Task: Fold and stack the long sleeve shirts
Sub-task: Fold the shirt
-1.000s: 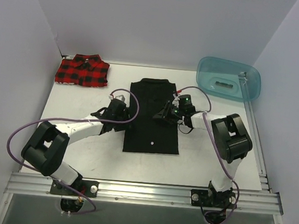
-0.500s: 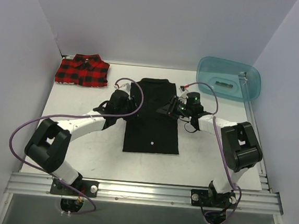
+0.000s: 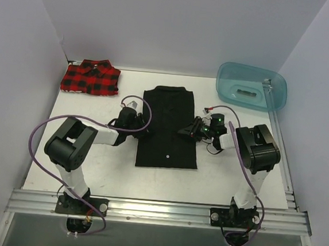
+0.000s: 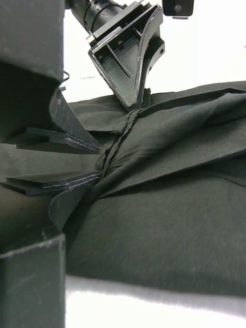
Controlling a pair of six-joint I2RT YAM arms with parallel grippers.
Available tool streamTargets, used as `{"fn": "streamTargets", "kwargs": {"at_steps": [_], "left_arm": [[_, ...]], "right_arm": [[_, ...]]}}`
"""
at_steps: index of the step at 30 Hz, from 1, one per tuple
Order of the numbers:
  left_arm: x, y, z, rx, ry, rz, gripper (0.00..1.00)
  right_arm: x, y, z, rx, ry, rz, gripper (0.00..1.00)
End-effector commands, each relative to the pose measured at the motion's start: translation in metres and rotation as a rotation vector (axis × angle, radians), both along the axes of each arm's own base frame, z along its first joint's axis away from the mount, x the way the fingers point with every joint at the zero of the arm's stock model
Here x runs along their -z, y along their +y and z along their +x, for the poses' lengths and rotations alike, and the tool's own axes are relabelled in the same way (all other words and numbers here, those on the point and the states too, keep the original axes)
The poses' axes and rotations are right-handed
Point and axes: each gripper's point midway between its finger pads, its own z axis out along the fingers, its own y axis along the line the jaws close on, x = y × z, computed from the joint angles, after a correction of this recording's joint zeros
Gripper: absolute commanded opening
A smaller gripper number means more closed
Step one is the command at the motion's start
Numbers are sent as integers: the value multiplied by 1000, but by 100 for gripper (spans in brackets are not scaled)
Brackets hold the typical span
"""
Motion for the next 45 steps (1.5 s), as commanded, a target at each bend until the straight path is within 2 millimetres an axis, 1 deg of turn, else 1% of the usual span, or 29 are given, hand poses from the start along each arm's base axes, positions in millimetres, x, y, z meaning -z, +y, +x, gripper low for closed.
{"fn": "streamTargets", "kwargs": {"at_steps": [1, 2, 3, 4, 5, 6, 7, 9, 12, 15, 16, 18, 19, 21, 25, 29, 31, 32, 33, 34, 35, 36, 37, 38, 40, 41, 42, 44, 45], "left_arm": [[2, 10, -5, -10, -12, 11, 38], [-4, 9, -6, -6, -25, 6, 40], [-22, 7, -7, 0, -59, -11, 41], [-28, 4, -13, 13, -58, -6, 43], [-37, 1, -17, 26, -73, -8, 44], [-56, -1, -20, 32, -109, -22, 47], [-60, -1, -26, 36, -105, -15, 48], [-79, -5, -36, 48, -145, -6, 50], [-79, -13, -60, 95, -133, -3, 50], [-56, -16, -84, 124, -78, 9, 47], [-50, -16, -88, 128, -64, 9, 46], [-25, -11, -103, 128, 1, 23, 45], [-19, -9, -106, 121, 18, 30, 45], [-1, -1, -118, 108, 65, 44, 44], [11, 8, -127, 87, 89, 61, 43], [12, 7, -139, 100, 98, 58, 43], [4, 4, -140, 114, 79, 57, 44], [-1, 4, -139, 121, 52, 76, 44], [-14, 3, -136, 125, 12, 72, 45], [-28, 2, -130, 123, -11, 86, 50], [-38, 2, -126, 149, -50, 109, 52], [-49, 12, -117, 113, -88, 168, 55], [-57, 16, -112, 111, -106, 209, 60], [-84, 13, -94, 122, -190, 239, 63], [-93, 24, -75, 116, -203, 312, 68], [-123, 17, -55, 134, -269, 309, 72], [-115, 23, -40, 130, -238, 340, 73], [-122, 20, -17, 163, -257, 378, 73], [-125, 14, 4, 165, -253, 395, 73]], "right_arm": [[-6, -15, 0, 34, -33, -46, 22], [-10, -15, -3, 31, -21, -49, 22], [-18, -13, -5, 26, -30, -40, 22], [-36, -9, -8, 17, -68, -24, 23], [-40, -8, -13, 14, -63, -21, 23], [-47, -4, -17, 6, -66, -14, 23], [-60, -1, -21, 0, -92, -4, 24], [-67, 15, -39, -48, -101, -2, 24], [-73, 44, -67, -129, -115, 4, 24], [-72, 67, -87, -176, -102, 57, 24], [-56, 66, -94, -175, -63, 49, 24], [-50, 70, -98, -165, -44, 78, 24], [-34, 67, -103, -158, -6, 70, 24], [-25, 64, -106, -144, 12, 78, 24], [-2, 52, -116, -138, 49, 11, 24], [18, 22, -120, -104, 96, -135, 25], [10, 12, -115, -102, 51, -169, 26], [13, 1, -120, -97, 87, -213, 26], [10, -4, -113, -79, 64, -265, 26], [-2, -11, -108, -97, -4, -323, 27], [5, -21, -125, -117, 62, -405, 27], [-4, -29, -112, -80, 20, -481, 27], [-15, -33, -112, -79, -5, -514, 28], [-15, -41, -120, -100, 10, -565, 28], [-31, -41, -124, -110, -14, -598, 29], [-32, -44, -132, -125, 11, -619, 29], [-36, -40, -137, -146, 3, -629, 30], [-44, -41, -143, -142, -6, -673, 32], [-45, -40, -144, -131, -1, -682, 33]]}}
